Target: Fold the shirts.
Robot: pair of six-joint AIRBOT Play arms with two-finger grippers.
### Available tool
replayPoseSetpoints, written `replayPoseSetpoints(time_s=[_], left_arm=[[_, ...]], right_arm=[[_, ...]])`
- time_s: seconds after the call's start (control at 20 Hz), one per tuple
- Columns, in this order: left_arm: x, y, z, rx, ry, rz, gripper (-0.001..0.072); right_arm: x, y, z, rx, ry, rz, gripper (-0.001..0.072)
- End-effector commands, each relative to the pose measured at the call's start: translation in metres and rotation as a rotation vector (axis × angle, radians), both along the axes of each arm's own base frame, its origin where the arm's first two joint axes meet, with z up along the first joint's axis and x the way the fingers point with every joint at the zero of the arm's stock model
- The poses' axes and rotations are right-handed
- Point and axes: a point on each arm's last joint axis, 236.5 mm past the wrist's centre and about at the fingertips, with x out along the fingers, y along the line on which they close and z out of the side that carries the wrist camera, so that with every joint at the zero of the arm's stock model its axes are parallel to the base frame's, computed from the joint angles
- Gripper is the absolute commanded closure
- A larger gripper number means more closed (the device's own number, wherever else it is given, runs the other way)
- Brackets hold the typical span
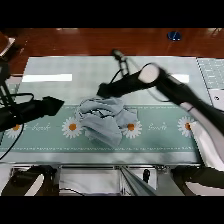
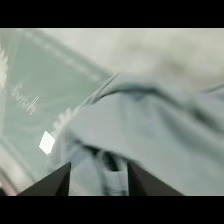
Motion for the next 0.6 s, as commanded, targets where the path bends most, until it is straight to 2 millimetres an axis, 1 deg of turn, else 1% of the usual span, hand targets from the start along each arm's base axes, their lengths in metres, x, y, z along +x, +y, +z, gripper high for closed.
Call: replayPoseSetpoints(time_s=[0.0,0.05,0.1,0.15,0.2,0.25,0.3,0.4,0.45,0.55], left_arm=[[-0.030,-0.009,-0.042,0.018,0.210,-0.102,0.0201],[-0.029,-0.003,-0.054,0.028,0.247,-0.084,0.0201],[-0.027,0.000,-0.062,0.017,0.276,-0.068,0.0201],[-0.022,-0.004,-0.066,-0.040,0.302,-0.065,0.0201],[-0.018,-0.020,-0.064,-0.156,0.333,-0.095,0.0201],[-0.016,-0.039,-0.060,-0.275,0.364,-0.144,0.0201],[-0.015,-0.052,-0.066,-0.340,0.415,-0.180,0.0201],[-0.022,-0.059,-0.097,-0.324,0.532,-0.208,0.0201],[-0.025,-0.063,-0.108,-0.319,0.573,-0.223,0.0201],[-0.026,-0.066,-0.124,-0.313,0.620,-0.223,0.0201]], right_arm=[[0.024,-0.149,0.022,-0.189,-0.022,-0.194,0.0300],[0.022,-0.196,0.018,-0.247,-0.013,-0.290,0.0300],[0.013,-0.240,0.007,-0.285,0.013,-0.387,0.0300],[0.000,-0.270,-0.008,-0.286,0.052,-0.468,0.0300],[-0.016,-0.291,-0.026,-0.262,0.099,-0.546,0.0301],[-0.033,-0.300,-0.045,-0.229,0.149,-0.595,0.0301],[-0.048,-0.300,-0.061,-0.202,0.183,-0.599,0.0301],[-0.079,-0.289,-0.091,-0.174,0.252,-0.568,0.0301],[-0.094,-0.283,-0.105,-0.173,0.292,-0.552,0.0301],[-0.115,-0.268,-0.128,-0.170,0.358,-0.514,0.0301]])
